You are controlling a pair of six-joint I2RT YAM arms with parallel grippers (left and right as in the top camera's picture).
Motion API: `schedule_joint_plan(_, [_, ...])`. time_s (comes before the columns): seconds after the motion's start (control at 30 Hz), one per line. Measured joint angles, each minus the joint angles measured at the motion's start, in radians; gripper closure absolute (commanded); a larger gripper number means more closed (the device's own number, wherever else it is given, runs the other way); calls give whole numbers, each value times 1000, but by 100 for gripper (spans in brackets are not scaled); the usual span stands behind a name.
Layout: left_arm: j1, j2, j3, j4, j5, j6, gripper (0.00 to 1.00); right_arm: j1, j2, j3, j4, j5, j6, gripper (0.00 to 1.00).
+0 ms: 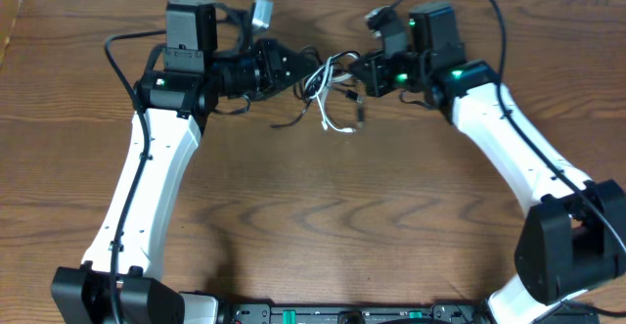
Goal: Untangle cables
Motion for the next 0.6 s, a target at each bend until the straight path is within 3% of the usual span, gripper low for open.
schedule_joint_plan(0.17, [-3,0,0,-154,-374,28,93,-42,-65,0,-28,-10,19,99])
schedule_joint_plan(0.27, [-3,1,0,-201,-489,51,92,-48,-98,0,-32,-20,35,99])
schedule_joint_plan(0.5, [-10,28,0,-253,-569,110,92,-47,-108,0,-37,-43,85,99])
schedule_joint_plan(0.6, [-26,48,0,-253,-569,139,83,-47,-108,0,-37,-48,98,99])
